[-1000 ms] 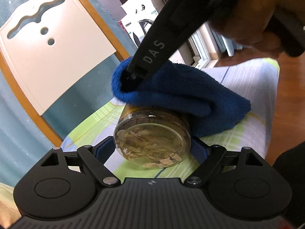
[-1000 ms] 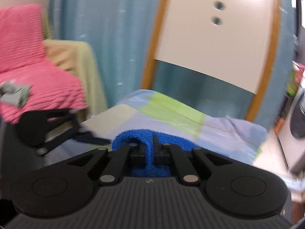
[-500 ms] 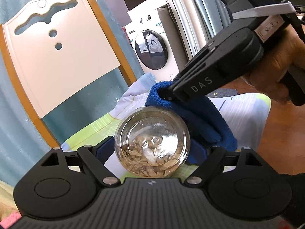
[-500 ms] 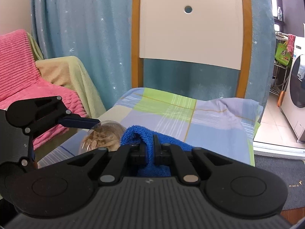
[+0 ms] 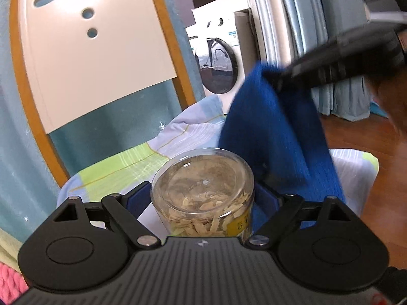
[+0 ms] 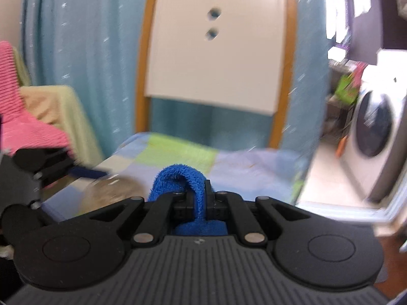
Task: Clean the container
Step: 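Turn the jar base toward the towel with the left gripper while the right gripper repositions the towel, then press the towel onto the jar base with the right gripper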
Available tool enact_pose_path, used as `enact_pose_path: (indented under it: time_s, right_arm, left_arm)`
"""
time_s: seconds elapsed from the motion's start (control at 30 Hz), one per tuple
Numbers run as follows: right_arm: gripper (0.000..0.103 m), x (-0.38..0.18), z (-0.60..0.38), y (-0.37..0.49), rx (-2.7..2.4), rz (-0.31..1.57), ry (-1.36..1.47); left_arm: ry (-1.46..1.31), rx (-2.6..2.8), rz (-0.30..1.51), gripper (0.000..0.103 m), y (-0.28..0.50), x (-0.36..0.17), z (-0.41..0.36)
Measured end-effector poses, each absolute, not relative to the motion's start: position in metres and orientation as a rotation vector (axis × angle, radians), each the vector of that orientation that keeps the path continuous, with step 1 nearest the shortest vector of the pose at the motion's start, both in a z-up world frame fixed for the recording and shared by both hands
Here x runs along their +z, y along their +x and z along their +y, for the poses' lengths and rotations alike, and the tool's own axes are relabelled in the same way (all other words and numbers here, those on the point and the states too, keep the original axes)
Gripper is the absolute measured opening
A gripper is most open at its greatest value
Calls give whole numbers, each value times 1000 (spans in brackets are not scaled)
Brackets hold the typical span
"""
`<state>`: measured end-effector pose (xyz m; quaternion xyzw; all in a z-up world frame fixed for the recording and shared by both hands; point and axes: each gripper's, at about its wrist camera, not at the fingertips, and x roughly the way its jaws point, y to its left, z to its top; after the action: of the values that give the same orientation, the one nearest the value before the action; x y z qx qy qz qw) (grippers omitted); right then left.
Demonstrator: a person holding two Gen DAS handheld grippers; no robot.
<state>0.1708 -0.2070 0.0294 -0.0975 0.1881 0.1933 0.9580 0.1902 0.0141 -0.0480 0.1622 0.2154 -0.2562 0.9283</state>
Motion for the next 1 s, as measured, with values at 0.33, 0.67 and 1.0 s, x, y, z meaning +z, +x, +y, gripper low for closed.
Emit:
enact_pose_path:
  time_s: [0.33, 0.67, 1.0]
  right_arm:
    - [3, 29, -154, 169, 691, 381, -406]
    - [4, 9, -123, 173, 819, 503, -583]
    - [4, 5, -109, 191, 917, 584, -357]
  left_arm:
    - [333, -525, 456, 86, 191, -46, 13]
    - [293, -535, 452, 86, 192, -49, 19]
    - [285, -516, 438, 86, 192, -54, 17]
